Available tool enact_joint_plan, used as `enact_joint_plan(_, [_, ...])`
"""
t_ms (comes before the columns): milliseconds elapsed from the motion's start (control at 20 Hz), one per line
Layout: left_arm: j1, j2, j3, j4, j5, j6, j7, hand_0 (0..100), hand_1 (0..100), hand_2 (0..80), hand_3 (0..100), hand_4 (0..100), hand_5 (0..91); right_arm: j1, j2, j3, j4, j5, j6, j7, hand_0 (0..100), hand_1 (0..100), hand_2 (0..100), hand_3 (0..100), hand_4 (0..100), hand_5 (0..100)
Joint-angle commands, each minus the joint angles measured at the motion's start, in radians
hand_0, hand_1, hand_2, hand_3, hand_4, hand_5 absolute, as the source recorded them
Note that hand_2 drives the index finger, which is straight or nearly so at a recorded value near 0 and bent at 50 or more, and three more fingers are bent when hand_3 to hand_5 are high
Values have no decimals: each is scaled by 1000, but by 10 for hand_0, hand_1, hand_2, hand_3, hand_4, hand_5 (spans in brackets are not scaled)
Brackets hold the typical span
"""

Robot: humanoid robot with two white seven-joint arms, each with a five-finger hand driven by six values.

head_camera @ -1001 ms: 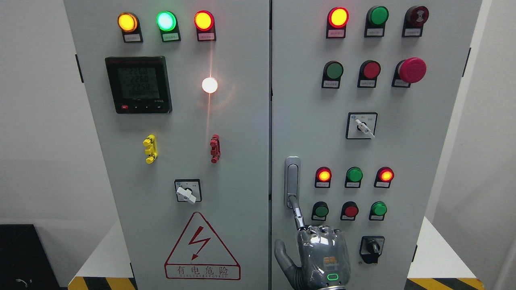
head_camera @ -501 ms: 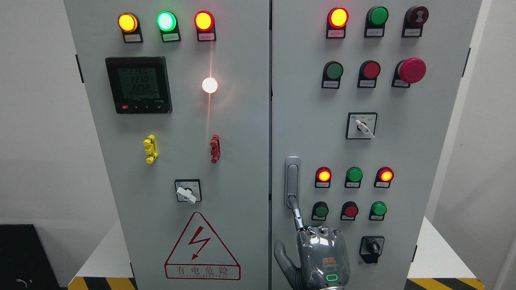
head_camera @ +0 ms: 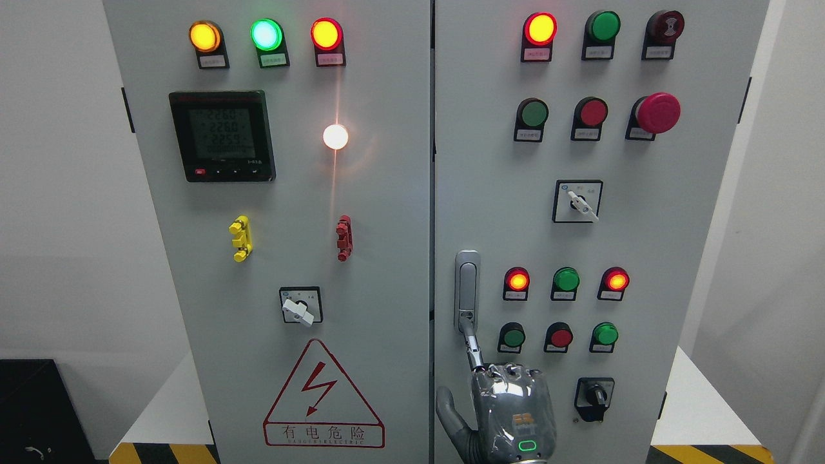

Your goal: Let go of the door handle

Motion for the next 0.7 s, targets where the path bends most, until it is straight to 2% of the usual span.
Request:
enact_joint_plan(0, [20,0,0,0,0,0,0,120,556,0,0,0,0,3,0,-23,18,0,3,2,521,316,26,1000,1000,1000])
enact_joint_plan(651, [20,0,0,0,0,0,0,120,556,0,0,0,0,7,0,-25,18,0,3,2,521,315,26,1000,1000,1000])
